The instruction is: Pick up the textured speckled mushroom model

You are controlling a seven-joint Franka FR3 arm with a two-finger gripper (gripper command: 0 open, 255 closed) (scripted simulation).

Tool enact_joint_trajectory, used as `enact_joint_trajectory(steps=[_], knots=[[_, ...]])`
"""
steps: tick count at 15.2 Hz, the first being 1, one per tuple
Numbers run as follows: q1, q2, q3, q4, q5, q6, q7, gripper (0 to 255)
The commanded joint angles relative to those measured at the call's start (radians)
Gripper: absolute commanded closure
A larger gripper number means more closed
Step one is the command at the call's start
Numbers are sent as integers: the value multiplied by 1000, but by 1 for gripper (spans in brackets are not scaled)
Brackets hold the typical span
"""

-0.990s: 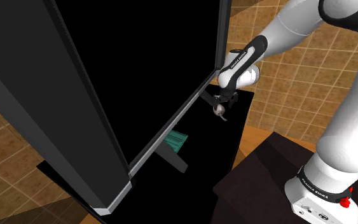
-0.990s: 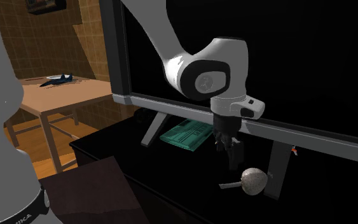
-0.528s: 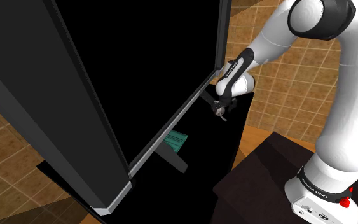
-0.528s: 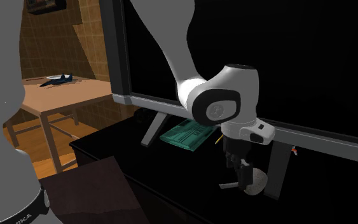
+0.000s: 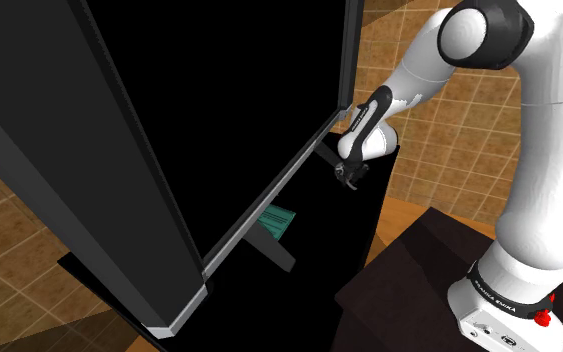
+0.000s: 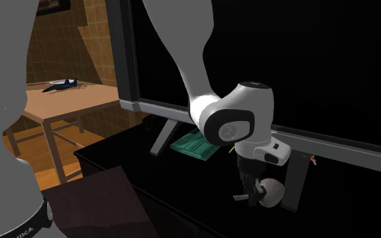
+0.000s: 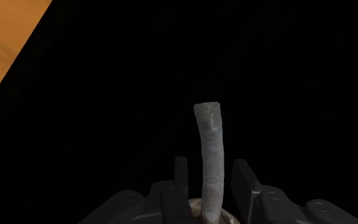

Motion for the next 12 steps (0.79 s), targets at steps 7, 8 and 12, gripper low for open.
enact_joint_trajectory(steps=[7,8,12], knots=[[0,2,0,0,0,2,0,255],[1,0,0,0,0,1,1,255],[8,-55,-9,-11,-8,-43,9,255]])
